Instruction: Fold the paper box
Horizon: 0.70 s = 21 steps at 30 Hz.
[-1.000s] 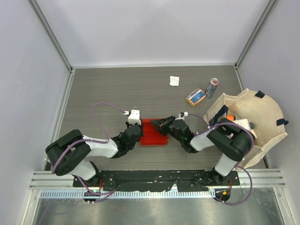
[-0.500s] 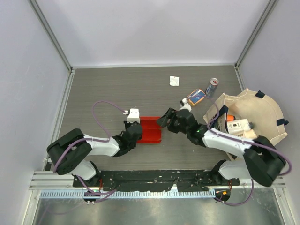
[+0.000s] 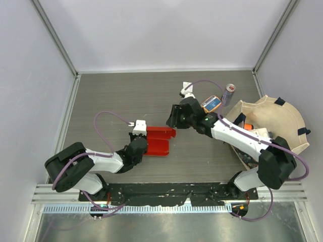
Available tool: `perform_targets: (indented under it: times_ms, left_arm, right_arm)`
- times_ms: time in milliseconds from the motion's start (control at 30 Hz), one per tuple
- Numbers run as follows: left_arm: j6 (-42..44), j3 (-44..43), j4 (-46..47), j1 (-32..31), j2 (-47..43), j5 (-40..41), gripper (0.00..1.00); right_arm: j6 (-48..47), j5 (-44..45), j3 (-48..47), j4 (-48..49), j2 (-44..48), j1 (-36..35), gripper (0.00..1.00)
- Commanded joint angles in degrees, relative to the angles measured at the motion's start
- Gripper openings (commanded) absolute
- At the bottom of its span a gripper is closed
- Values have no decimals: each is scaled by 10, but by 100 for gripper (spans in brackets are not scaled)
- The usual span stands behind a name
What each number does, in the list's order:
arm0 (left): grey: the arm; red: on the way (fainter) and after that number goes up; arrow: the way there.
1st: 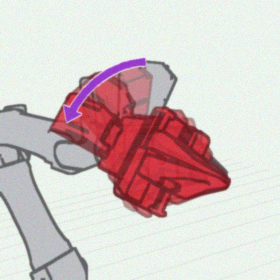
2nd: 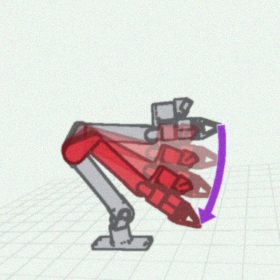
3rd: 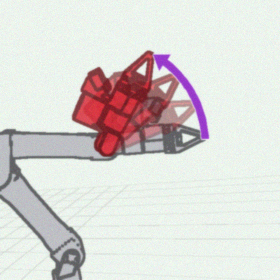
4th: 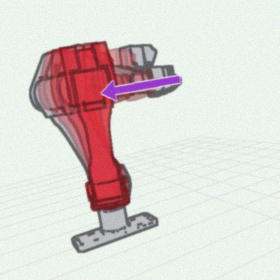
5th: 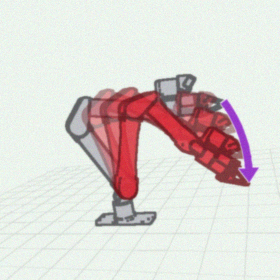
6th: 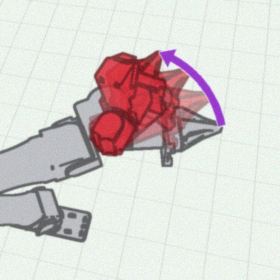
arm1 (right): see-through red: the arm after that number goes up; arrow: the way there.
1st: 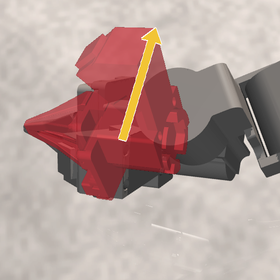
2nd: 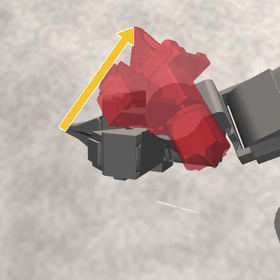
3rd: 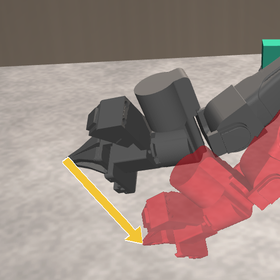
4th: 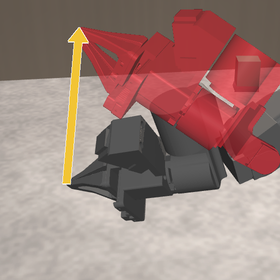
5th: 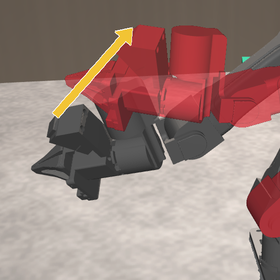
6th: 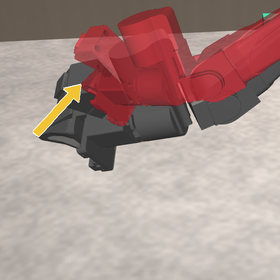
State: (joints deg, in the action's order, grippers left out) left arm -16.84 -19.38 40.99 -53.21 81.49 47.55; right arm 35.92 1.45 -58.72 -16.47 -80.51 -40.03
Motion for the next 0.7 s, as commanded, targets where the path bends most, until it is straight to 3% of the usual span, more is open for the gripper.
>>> perform_targets:
  times_ms: [0,333,667]
  left_arm:
    - [23,8,74,1,-1,18,0]
    - [26,14,71,0,-22,5,0]
    - [16,17,71,1,-17,0,0]
  right_arm:
    - [6,13,-33,-15,-32,-48,49]
    - [11,64,7,51,-41,-58,50]
    - [47,43,40,114,-66,-57,50]
